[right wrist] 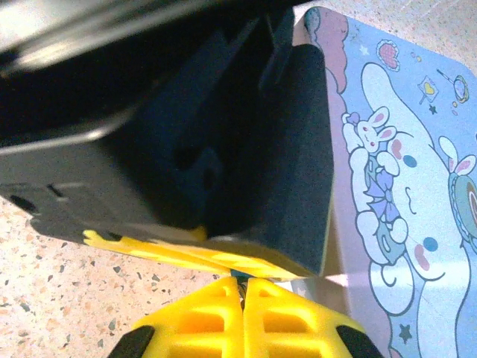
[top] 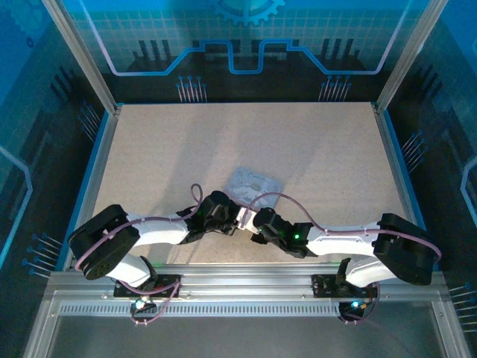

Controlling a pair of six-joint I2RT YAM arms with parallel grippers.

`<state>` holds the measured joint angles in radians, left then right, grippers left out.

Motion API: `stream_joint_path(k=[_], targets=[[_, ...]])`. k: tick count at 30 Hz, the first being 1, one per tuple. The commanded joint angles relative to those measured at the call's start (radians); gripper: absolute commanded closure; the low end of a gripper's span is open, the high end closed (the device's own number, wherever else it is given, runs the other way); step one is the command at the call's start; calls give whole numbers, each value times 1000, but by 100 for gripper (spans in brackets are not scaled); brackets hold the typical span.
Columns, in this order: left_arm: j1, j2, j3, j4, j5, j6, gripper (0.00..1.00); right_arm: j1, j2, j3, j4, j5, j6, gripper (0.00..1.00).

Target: Unlock the padlock with the key

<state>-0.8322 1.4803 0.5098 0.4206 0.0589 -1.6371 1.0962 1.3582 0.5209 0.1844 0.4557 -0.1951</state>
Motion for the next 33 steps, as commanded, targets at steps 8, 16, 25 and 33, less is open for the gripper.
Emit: stream_joint_path(k=[8,16,25,33], targets=[[-54,-42,2,-22,-92,-24,100,-134,-118,-76,80,-158,206,100],[-77,-64,7,-34,-156,-35,100,-309,-222,-108,80,-383,387,100],[-93,-62,28,-36,-207,-15,100,-422,-159,-66,115,-585,565,100],[-98,-53,24,-34,-255,-18,100,-459,-130,-44,104,-658,619,100]])
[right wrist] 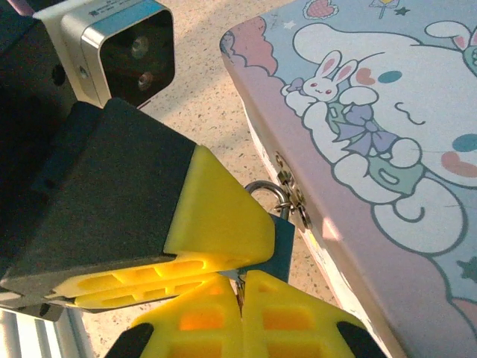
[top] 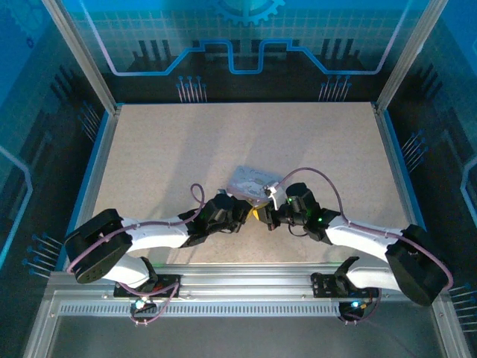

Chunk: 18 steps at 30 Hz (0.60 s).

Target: Unlock the padlock with the key

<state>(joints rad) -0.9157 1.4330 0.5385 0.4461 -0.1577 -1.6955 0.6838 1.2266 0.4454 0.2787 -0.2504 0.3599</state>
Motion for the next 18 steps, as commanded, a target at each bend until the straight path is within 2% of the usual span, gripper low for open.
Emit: stream_joint_path(k=[1,3,12,18], targets=[[-13,-3,-4,-58,-41,42,100,-46,-1,33,-3,58,40,100],[-12,-2,-3,-60,-50,38,100,-45,-9,29,-43,74,-3,98],[38,-19,3,-109,-34,63,100,-35,-120,-56,-27,110,-172,58],[86,-38,-2,-125,9,84,100,29,-238,-77,-35,169,-355,47]])
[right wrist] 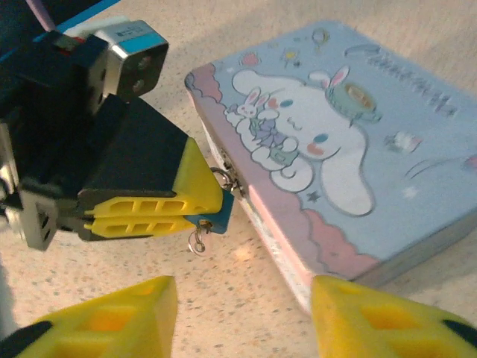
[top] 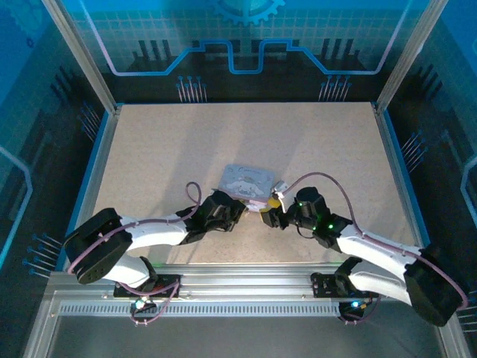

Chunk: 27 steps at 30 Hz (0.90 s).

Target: Unlock the padlock with the key

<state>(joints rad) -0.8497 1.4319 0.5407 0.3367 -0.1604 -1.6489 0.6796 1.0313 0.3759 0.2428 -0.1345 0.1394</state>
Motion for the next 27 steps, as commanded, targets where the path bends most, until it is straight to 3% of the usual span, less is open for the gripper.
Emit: stream_joint_path(k=[1,6,15,19,27], targets=[[28,-42,-4,-17,23,43,100,53,-54,-6,-5,74,-178,46],[62,-77,0,-29,65,78,100,170,-39,3,-14,205,-412,43],[87,-111,-6,-24,105,87,100,343,112,10,169,462,-574,46],[93,-116,-10,-14,124,85,100,369,174,25,227,539,-611,51],[96,-110,-15,8,147,72,100,374,270,71,285,580,-657,65]])
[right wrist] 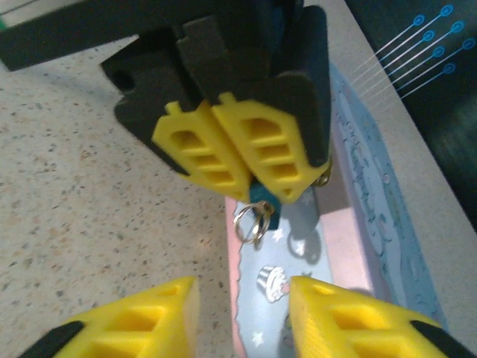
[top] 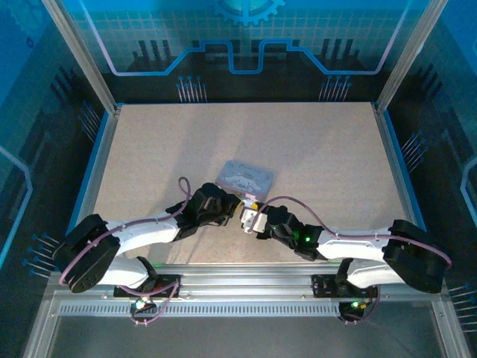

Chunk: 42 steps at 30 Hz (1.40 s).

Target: Unlock the padlock with the key

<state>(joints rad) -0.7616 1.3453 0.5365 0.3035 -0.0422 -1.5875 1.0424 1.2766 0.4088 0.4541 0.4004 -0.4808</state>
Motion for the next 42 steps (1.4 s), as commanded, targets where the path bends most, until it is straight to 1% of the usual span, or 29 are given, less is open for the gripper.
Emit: stream_joint_path(k=[1,4,8,10,24,26,27,35,42], targets=[[7,-23,-9,40,31,14,100,11,38,45,79,44,-44,66],[8,-24,-10,40,31,11,100,10,71,58,92,53,-56,76],[8,-29,-9,36,30,11,100,5,86,58,101,54,-57,79],[7,-31,-8,34,33,15,100,3,88,61,92,53,-60,84],[7,-45,-12,32,44,17,100,-7,133,96,93,60,-93,85],[7,-45,-13,31,44,16,100,-8,136,101,95,59,-96,97],[8,-46,-13,34,44,17,100,-9,138,102,93,60,-101,100],[28,-66,-11,4,63,42,100,-10,126,114,34,56,-176,100],[41,-75,22,-46,124,89,100,-11,135,141,-15,54,-291,100]])
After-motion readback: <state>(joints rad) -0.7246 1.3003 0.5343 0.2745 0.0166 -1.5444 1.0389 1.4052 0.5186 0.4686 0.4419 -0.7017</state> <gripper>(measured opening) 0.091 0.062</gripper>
